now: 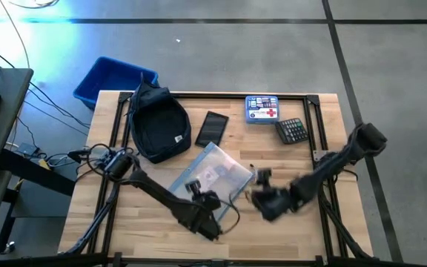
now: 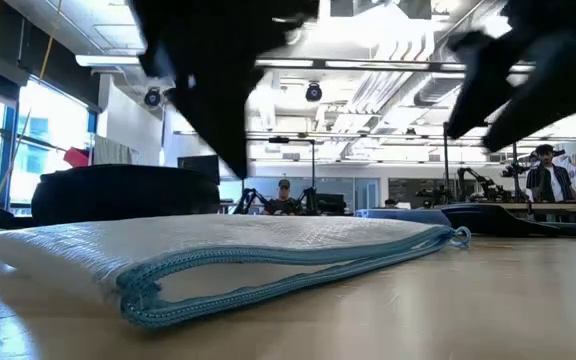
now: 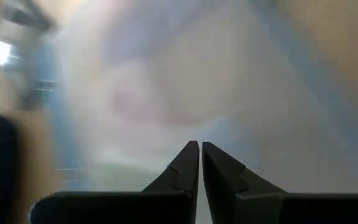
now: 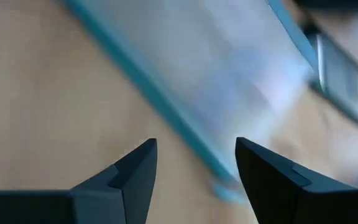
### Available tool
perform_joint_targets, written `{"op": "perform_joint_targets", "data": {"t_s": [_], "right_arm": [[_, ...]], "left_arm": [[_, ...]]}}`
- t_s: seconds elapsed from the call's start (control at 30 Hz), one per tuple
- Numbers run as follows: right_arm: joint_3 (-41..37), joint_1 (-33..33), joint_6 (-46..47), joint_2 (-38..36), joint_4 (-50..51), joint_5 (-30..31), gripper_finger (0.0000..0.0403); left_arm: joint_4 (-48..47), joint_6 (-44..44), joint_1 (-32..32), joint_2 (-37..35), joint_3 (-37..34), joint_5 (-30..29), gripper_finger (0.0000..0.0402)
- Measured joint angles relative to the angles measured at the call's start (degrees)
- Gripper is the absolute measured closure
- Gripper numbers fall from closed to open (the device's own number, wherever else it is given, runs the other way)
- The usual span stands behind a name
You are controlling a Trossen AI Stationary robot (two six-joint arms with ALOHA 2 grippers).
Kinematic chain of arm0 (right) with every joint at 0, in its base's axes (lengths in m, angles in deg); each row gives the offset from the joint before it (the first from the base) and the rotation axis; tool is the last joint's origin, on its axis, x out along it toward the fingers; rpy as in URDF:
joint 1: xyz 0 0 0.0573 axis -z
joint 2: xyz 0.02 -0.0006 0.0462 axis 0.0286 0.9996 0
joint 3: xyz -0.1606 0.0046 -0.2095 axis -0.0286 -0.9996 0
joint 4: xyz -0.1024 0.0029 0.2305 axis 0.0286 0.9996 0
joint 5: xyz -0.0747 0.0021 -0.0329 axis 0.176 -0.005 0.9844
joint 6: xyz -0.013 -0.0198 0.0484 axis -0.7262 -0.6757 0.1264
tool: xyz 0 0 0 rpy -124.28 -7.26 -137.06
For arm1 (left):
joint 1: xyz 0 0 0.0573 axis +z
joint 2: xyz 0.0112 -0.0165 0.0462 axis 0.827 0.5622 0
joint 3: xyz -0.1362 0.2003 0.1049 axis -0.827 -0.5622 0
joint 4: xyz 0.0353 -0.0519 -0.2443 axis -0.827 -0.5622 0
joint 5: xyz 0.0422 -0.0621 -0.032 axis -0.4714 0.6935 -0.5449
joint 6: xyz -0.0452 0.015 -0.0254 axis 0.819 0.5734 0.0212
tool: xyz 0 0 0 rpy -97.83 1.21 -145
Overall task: Unpack backpack
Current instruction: Remove the blue chocolate bar from the transparent zipper bag
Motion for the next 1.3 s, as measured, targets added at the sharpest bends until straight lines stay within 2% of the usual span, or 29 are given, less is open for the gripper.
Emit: {"op": "perform_joint_targets", "data": {"t_s": [0.07, 0.1, 0.2, 0.3, 0.43, 0.6, 0.73, 0.83, 1.0, 1.17, 1.3], "right_arm": [[0.02, -4.02, -0.09, 1.76, -3.36, 1.02, 0.0203], [0.02, -5.71, 0.35, 2.62, -3.75, 1.80, 0.0203], [0.02, -9.47, 3.40, 4.69, -3.55, 5.78, 0.0203], [0.02, -11.20, 5.73, 6.59, -2.78, 11.67, 0.0203], [0.02, -10.69, 6.36, 8.60, -2.64, 17.19, 0.0203], [0.02, -8.75, 6.38, 10.33, -2.55, 14.30, 0.0203], [0.02, -8.17, 6.56, 11.18, -2.36, 12.08, 0.0203], [0.00, -8.17, 6.55, 11.21, -2.32, 12.00, 0.0203], [0.00, -8.17, 6.49, 11.21, -2.20, 12.11, 0.0203], [0.00, -8.19, 6.54, 11.21, -2.25, 12.14, 0.0203], [0.00, -8.19, 6.48, 11.21, -2.38, 12.15, 0.0203]], "left_arm": [[8.49, -0.74, -0.78, 0.00, -1.02, -0.90, 0.0401], [13.15, -4.31, -0.97, 0.03, -1.82, 0.03, 0.0399], [22.32, -16.56, -1.94, 0.78, -2.95, 8.17, 0.0385], [27.11, -22.94, -3.55, 1.53, -2.97, 10.61, 0.0354], [26.61, -25.55, -5.30, 1.55, -2.97, 10.51, 0.0294], [23.75, -21.42, -5.83, 2.27, -2.91, 8.16, 0.0215], [19.51, -21.82, -6.14, 3.51, -2.98, 4.27, 0.0183], [17.19, -21.36, -6.43, 4.15, -2.95, 2.84, 0.0180], [9.74, -14.42, -6.52, 4.55, -2.89, 1.84, 0.0192], [2.96, -7.00, -6.49, 4.58, -2.70, 1.22, 0.0216], [-6.14, -2.38, -6.41, 4.84, -2.34, 1.54, 0.0244]]}}
